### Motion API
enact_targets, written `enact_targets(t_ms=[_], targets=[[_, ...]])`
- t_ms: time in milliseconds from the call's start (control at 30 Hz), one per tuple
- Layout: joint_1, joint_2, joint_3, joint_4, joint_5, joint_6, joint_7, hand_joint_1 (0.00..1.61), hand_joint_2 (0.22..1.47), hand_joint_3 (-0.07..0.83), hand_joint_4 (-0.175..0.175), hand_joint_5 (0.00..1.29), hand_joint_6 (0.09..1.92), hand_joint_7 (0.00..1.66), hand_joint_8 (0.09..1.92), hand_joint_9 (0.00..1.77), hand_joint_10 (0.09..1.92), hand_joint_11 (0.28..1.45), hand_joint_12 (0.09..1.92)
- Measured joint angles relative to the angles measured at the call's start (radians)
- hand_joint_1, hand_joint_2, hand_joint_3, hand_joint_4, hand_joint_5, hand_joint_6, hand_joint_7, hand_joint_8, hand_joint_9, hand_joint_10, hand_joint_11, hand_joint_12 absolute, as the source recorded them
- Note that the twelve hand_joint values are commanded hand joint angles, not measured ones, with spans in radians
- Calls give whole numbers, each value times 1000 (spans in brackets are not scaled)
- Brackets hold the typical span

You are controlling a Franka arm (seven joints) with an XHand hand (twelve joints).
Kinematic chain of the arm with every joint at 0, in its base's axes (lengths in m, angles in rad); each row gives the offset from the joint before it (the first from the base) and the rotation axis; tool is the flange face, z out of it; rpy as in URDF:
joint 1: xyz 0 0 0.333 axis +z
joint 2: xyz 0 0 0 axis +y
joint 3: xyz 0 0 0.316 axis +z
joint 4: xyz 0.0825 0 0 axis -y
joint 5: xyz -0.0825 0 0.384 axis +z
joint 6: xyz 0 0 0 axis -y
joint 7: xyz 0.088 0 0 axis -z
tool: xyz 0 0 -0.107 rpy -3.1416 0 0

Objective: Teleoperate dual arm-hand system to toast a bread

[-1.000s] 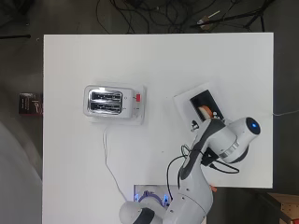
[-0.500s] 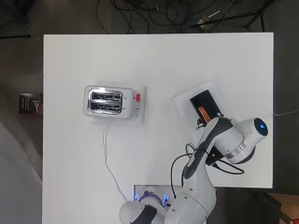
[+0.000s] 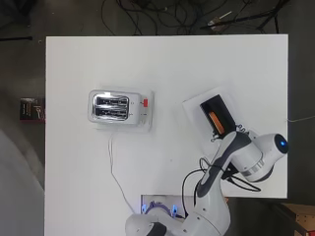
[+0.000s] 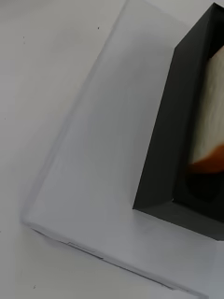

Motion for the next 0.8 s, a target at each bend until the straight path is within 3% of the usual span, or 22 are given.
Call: enact_targets(t_ms=[433, 800], targets=[[35, 0, -27, -51, -48, 47, -46, 395, 905, -18, -78, 355, 87, 461, 87, 519, 87, 397, 87], [39, -20, 83, -106, -104, 97, -73, 401, 878, -7, -75, 464, 87, 529, 87, 591, 87, 411, 87]])
